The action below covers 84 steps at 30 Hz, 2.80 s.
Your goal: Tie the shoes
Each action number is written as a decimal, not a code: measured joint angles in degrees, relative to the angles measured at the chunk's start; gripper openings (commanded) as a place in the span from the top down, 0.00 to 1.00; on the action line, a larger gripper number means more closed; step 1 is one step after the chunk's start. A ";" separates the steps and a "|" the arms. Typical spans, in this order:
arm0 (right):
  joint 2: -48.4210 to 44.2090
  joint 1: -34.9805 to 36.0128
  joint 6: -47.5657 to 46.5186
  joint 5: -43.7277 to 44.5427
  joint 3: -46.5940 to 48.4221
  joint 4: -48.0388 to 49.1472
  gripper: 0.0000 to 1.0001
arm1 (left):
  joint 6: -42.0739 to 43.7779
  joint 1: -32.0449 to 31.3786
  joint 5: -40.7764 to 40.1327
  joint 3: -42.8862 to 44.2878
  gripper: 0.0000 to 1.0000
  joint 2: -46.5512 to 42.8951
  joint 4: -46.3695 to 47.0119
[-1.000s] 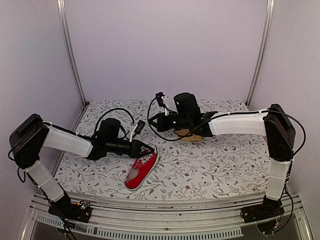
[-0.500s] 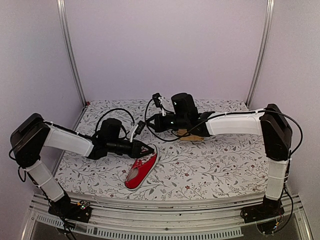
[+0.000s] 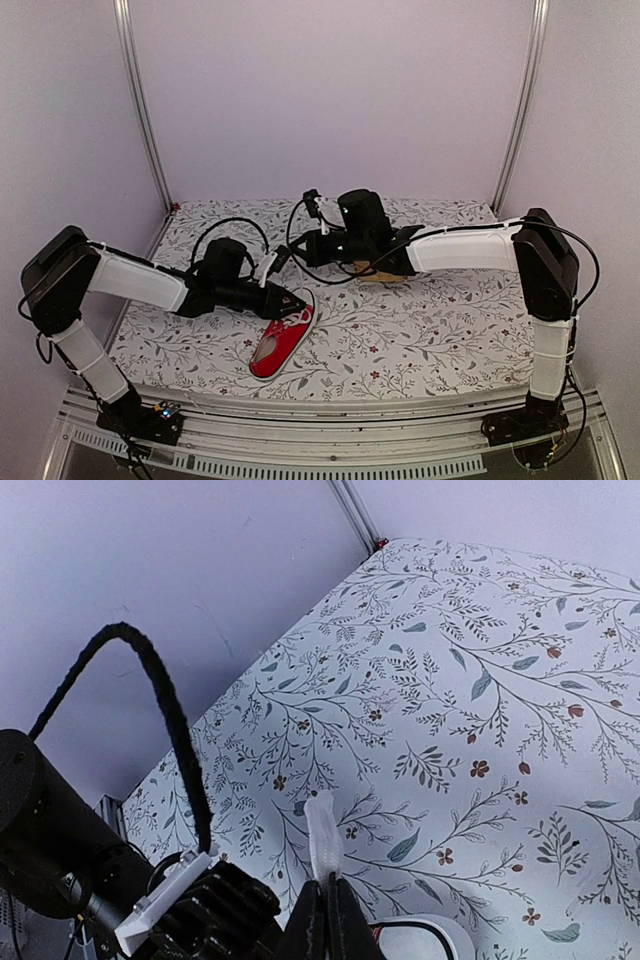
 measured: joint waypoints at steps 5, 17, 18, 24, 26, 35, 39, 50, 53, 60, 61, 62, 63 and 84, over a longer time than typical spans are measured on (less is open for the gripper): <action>-0.04 0.00 0.92 3.26 -0.44 0.11 0.98 | 4.76 0.02 -1.68 0.44 0.54 -0.74 -5.53; -0.92 -0.04 1.97 6.21 -4.09 0.37 0.98 | 12.92 0.00 0.04 6.23 0.57 -0.24 -16.41; -0.92 -0.04 1.95 6.21 -4.09 0.37 0.98 | 13.38 -0.02 0.04 6.86 0.57 0.07 -17.07; -0.92 -0.07 1.95 6.21 -4.09 0.44 0.98 | 15.32 -0.63 0.15 8.52 0.58 1.57 -20.76; -0.92 -0.07 1.95 6.21 -4.09 0.44 0.98 | 15.93 -1.07 0.00 9.07 0.59 2.12 -22.21; -0.92 -0.07 1.97 6.23 -4.09 0.48 0.98 | 17.44 -2.95 -3.63 11.15 0.92 3.17 -25.88; -0.92 -0.15 1.99 6.25 -4.24 0.70 0.98 | 17.27 -3.06 -4.87 10.95 1.00 2.78 -25.81; -4.31 -0.66 1.20 2.19 -12.79 2.25 0.98 | 13.00 -2.64 -10.21 2.08 0.64 -9.84 -19.69; -5.79 -0.79 0.09 -0.24 -15.50 2.80 0.98 | 11.37 -1.49 -10.27 -0.94 0.55 -11.93 -17.27; -10.25 -0.98 -1.16 -5.31 -20.72 3.50 0.98 | 8.90 -0.63 -6.43 -3.67 0.48 -12.28 -14.75; -10.95 -0.98 -1.16 -6.27 -21.55 3.74 0.98 | 8.76 -0.63 -5.90 -3.67 0.49 -12.15 -14.58; -11.43 -0.98 -1.16 -7.04 -22.23 3.93 0.98 | 8.70 -0.63 -5.49 -3.67 0.51 -11.96 -14.40; -11.87 -0.98 -1.16 -7.98 -22.93 4.35 0.98 | 8.68 -0.63 -5.25 -3.67 0.52 -11.69 -14.25; -13.60 -1.03 -1.16 -22.53 -28.11 6.84 0.98 | 8.74 -0.63 -8.20 -4.35 1.00 -10.03 -13.77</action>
